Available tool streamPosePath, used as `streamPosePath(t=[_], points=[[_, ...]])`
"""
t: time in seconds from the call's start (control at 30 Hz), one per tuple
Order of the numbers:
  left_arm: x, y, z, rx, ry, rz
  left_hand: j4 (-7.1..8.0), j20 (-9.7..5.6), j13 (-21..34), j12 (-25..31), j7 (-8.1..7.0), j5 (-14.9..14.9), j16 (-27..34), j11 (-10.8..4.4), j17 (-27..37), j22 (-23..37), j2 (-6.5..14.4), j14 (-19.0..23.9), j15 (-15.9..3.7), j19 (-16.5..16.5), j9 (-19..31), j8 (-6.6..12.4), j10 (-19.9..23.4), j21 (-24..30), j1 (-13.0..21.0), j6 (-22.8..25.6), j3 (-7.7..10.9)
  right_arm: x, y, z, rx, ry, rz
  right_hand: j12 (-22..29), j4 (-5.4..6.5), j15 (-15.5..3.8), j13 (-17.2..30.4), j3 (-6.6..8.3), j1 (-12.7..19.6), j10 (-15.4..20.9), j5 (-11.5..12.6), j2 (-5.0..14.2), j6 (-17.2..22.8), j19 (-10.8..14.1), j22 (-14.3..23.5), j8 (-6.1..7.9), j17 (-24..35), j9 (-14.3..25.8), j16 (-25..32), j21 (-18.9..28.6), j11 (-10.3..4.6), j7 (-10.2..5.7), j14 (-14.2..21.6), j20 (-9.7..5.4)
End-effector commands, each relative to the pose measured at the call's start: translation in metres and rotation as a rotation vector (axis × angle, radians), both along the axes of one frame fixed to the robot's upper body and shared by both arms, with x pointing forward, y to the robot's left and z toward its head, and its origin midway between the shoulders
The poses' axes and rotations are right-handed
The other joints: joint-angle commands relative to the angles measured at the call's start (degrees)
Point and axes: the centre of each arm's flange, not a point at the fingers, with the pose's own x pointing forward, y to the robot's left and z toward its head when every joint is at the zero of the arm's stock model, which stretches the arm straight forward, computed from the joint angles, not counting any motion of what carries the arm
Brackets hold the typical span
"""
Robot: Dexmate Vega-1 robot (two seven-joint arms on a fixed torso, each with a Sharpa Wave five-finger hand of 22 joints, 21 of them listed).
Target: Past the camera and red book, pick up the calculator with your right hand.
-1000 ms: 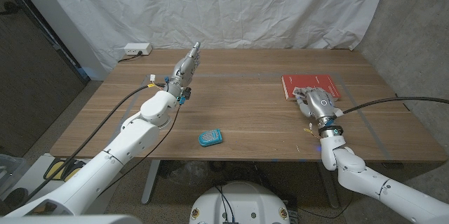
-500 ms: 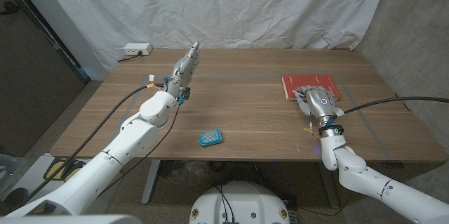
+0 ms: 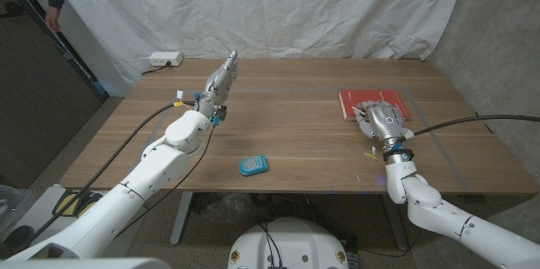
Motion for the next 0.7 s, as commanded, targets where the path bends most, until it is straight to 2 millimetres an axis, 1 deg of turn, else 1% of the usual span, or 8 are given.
streamPosePath(t=[0.03,0.57,0.7], points=[[-0.005,0.003,0.002,0.005,-0.006,0.0,0.06,-1.46,0.2,0.3,-0.18,-0.1,0.1,-0.07,0.2,0.3,0.6,-0.6,-0.01,-0.7,0.3,0.17,-0.5,0.4,0.0,-0.2,-0.42,-0.006,0.003,0.007,-0.004,-0.018,-0.001,0.5,-0.32,-7.59,0.7,0.12,4.7,4.1,0.1,3.6,4.2,0.4,0.4,1.21,0.4,3.0,0.3,0.6,-3.35,-3.84,0.6,-6.19],[-0.007,0.002,0.005,0.012,-0.015,-0.008,0.05,-1.49,0.2,0.3,-0.22,-0.1,0.1,-0.11,0.2,0.3,0.6,-0.6,0.01,-0.7,0.3,0.19,-0.5,0.4,0.0,-0.2,-0.58,-0.018,0.003,0.021,-0.016,-0.054,-0.013,1.0,0.01,-7.64,1.7,0.02,5.0,4.2,0.1,3.6,4.3,0.2,0.9,1.44,0.9,3.1,0.2,1.5,-3.33,-3.7,0.8,-6.65],[-0.008,0.002,0.005,0.011,-0.019,-0.007,0.04,-1.48,0.2,0.3,-0.2,-0.1,0.1,0.14,0.2,0.3,0.7,-0.6,0.02,-0.7,0.3,0.19,-0.4,0.4,0.0,-0.2,-0.63,-0.021,0.002,0.022,-0.016,-0.06,-0.013,1.1,0.08,-7.66,2.1,0.01,5.2,4.1,0.2,3.59,4.4,0.2,1.1,1.55,1.0,3.1,0.1,1.7,-3.25,-3.65,0.9,-6.64]])
